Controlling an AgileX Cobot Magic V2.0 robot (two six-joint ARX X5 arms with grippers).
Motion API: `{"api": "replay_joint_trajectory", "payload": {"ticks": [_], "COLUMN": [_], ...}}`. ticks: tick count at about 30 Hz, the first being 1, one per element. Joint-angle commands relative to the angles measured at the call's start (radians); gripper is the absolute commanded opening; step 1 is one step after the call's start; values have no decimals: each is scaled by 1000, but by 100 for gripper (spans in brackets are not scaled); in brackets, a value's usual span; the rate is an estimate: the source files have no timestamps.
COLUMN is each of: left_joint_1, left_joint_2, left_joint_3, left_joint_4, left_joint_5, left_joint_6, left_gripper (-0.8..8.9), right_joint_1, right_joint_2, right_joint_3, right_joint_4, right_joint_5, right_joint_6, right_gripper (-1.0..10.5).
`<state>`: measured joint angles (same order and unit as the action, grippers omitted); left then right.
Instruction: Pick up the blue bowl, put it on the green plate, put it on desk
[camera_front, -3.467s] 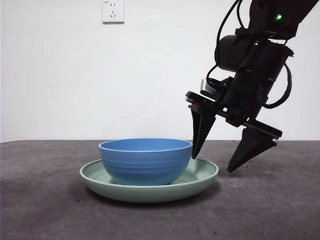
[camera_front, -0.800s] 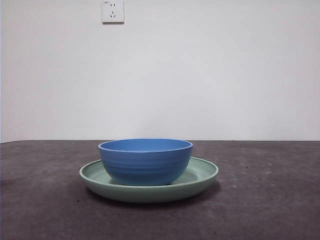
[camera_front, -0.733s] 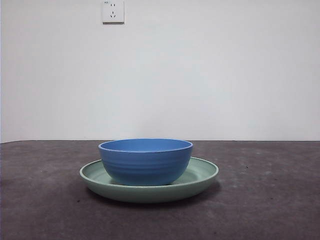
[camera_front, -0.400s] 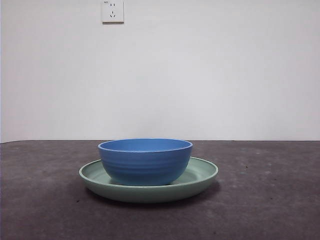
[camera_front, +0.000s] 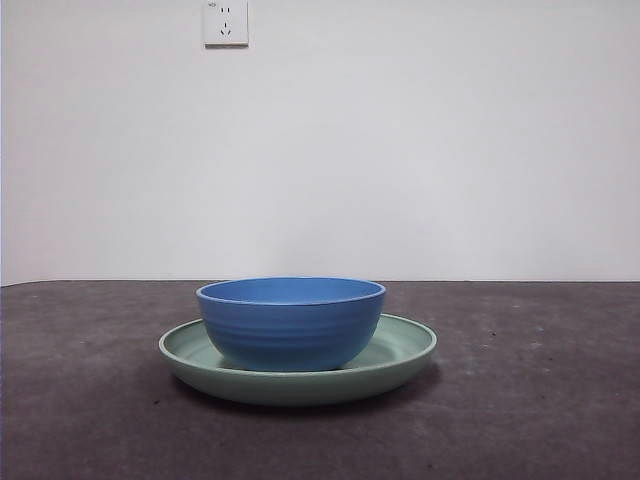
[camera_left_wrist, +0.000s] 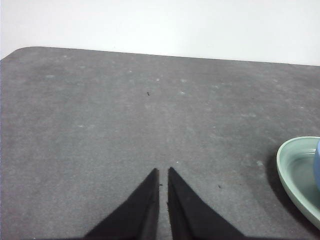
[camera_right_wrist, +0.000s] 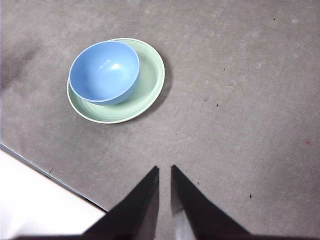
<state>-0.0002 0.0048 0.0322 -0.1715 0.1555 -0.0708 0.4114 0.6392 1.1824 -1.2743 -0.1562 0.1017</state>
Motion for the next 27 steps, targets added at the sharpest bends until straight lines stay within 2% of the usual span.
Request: {"api": "replay_joint_trajectory", "payload": {"ticks": [1, 17, 21, 24, 27], "left_joint_1": [3, 3, 3, 3, 3], "left_joint_2": [-2, -2, -2, -2, -2], "left_joint_3": [-21, -21, -21, -21, -21], "left_joint_4": [-8, -8, -8, -8, -8], "left_joint_5": [-6, -6, -6, -6, -5], "left_joint_6": [-1, -1, -2, -1, -2], "left_gripper": [29, 29, 29, 28, 28], "right_joint_1": [5, 5, -41, -113, -199], "right_joint_2": [6, 5, -1, -37, -130], "right_joint_3": [7, 7, 3, -50, -218], "right_joint_4": [10, 12, 18, 126, 374], "right_joint_5": [0, -1, 3, -1, 2], "right_joint_6": [-5, -5, -14, -67, -69], "right_gripper": [34, 34, 34, 34, 34]}}
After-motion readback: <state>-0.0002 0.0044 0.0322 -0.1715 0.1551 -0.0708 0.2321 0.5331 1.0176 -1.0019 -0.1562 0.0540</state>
